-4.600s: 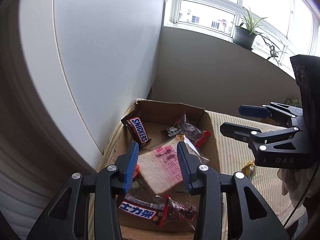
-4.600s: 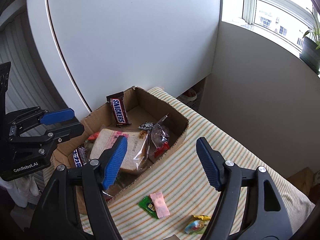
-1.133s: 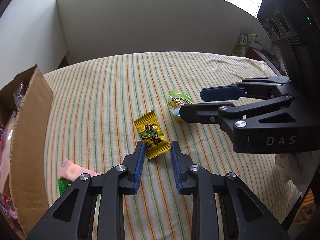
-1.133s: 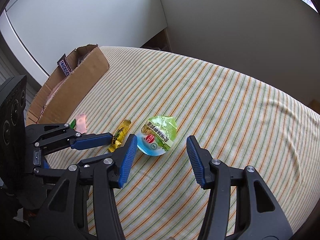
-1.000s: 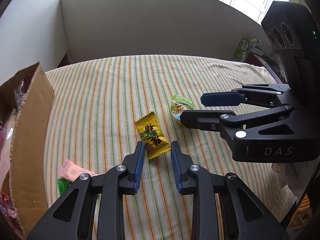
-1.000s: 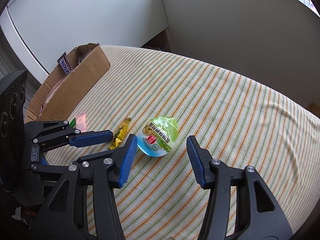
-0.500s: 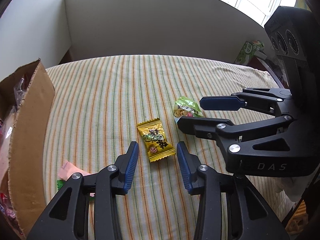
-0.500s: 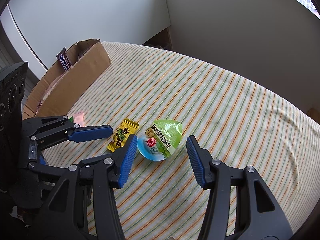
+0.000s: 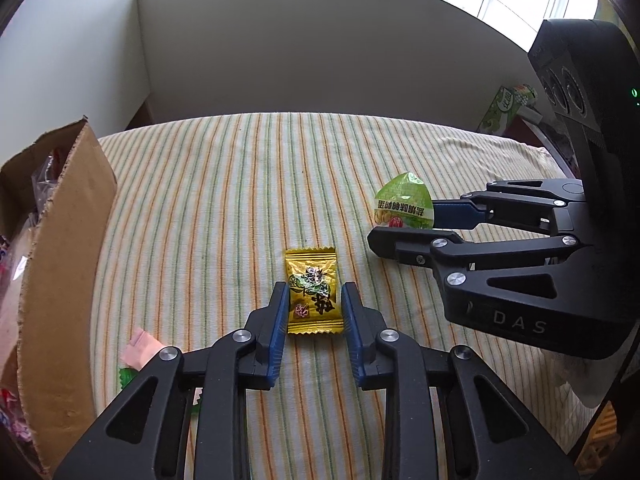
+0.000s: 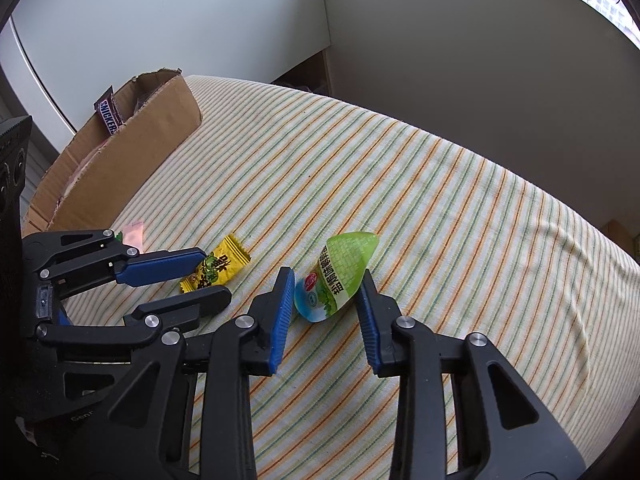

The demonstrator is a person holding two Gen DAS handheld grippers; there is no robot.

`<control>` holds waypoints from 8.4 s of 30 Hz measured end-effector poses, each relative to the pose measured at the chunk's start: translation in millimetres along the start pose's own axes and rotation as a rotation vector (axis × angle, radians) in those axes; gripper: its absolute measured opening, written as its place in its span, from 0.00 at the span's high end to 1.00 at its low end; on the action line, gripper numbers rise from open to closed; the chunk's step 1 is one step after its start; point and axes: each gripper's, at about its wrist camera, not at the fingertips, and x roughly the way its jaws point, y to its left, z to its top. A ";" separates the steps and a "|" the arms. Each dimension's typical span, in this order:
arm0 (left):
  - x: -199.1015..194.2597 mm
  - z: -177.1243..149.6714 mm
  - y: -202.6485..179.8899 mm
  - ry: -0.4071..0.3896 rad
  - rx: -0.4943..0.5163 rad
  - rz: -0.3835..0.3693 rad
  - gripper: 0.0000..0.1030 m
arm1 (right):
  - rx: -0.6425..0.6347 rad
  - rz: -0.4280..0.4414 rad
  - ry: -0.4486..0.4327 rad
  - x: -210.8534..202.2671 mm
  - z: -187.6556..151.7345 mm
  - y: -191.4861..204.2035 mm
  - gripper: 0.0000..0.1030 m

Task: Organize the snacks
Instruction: 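Close left gripper on the yellow candy while right gripper closes on the green candy cup, then carry the yellow candy and green candy cup with both grippers into the box, then open both grippers to drop the yellow candy and green cup in the box, then move right gripper to the pink wrapped candy while left gripper withdraws from the box, then close right gripper on the pink candy while left gripper reaches the green wrapped packet, then close left gripper on the green wrapped candy packet, then carry the pink candy and green packet with both grippers into the box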

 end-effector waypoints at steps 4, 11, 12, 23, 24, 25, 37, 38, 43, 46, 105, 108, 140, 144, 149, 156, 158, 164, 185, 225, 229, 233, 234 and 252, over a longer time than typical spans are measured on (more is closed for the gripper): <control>-2.8 -2.6 0.8 -0.004 -0.003 0.004 0.77 | 0.023 0.003 -0.010 -5.1 -4.6 -2.3 0.70; -17.4 -7.1 5.1 -0.023 -0.025 0.000 0.77 | 0.036 -0.006 -0.043 -27.5 -10.3 -1.6 0.70; -21.7 -7.4 5.3 -0.029 -0.028 0.000 0.77 | 0.035 -0.007 -0.049 -31.4 -10.0 0.5 0.70; -90.6 -13.9 18.6 -0.148 -0.049 -0.005 0.77 | -0.021 0.005 -0.121 -73.0 7.0 48.2 0.70; -96.7 -15.1 22.3 -0.158 -0.053 0.000 0.77 | -0.030 0.006 -0.127 -75.7 9.5 53.7 0.70; -102.7 -16.6 26.0 -0.168 -0.058 0.007 0.77 | -0.038 0.009 -0.132 -77.9 12.4 59.6 0.70; -148.4 -33.1 96.0 -0.250 -0.152 0.100 0.77 | -0.115 0.050 -0.166 -78.4 49.9 124.7 0.70; -151.6 -35.0 102.6 -0.254 -0.160 0.109 0.77 | -0.119 0.055 -0.167 -76.1 53.8 130.3 0.70; -162.1 -42.9 130.0 -0.269 -0.196 0.155 0.77 | -0.136 0.088 -0.161 -66.4 73.9 153.7 0.70; -165.2 -47.0 143.6 -0.269 -0.215 0.169 0.77 | -0.146 0.110 -0.155 -57.5 85.4 169.5 0.70; -196.3 -102.1 157.5 -0.290 -0.310 0.190 0.39 | -0.145 0.138 0.167 58.3 38.2 161.1 0.75; -197.5 -103.7 156.5 -0.287 -0.311 0.193 0.39 | -0.224 0.115 0.169 53.9 27.0 170.7 0.75; -90.3 -92.7 0.0 -0.059 -0.123 -0.083 0.45 | -0.012 0.116 0.057 -49.5 -60.0 19.6 0.75; -69.6 -88.1 -8.6 -0.018 -0.125 -0.097 0.54 | -0.026 0.117 0.067 -44.4 -59.3 20.8 0.75; -56.5 -81.9 -12.6 0.008 -0.130 -0.089 0.54 | -0.039 0.117 0.081 -35.3 -59.0 21.0 0.75; -47.3 -73.0 -17.7 0.015 -0.101 -0.043 0.65 | -0.070 0.092 0.098 -26.2 -58.7 24.4 0.75; -43.5 -71.5 -20.2 0.022 -0.082 -0.030 0.69 | -0.077 0.084 0.102 -24.8 -57.4 26.0 0.75; -39.7 -74.5 -24.1 0.032 -0.023 0.013 0.80 | -0.114 0.040 0.109 -24.0 -57.2 33.0 0.75; -57.1 -83.2 -11.1 0.006 -0.027 0.022 0.89 | -0.089 0.008 0.067 -47.9 -64.7 35.7 0.79; -140.1 -53.3 30.6 -0.191 -0.007 0.140 0.80 | -0.135 0.043 -0.113 -93.5 3.4 96.5 0.79; -148.1 -50.9 46.0 -0.215 -0.028 0.155 0.80 | -0.149 0.062 -0.129 -91.1 18.9 112.6 0.79; -152.0 -48.5 69.2 -0.232 -0.068 0.172 0.80 | -0.152 0.092 -0.140 -82.8 36.2 127.8 0.79; -152.9 -48.6 75.9 -0.235 -0.083 0.177 0.80 | -0.152 0.104 -0.140 -79.7 40.6 131.7 0.79; -160.4 -58.2 150.0 -0.226 -0.219 0.277 0.44 | -0.174 0.209 -0.142 -40.1 82.2 194.2 0.46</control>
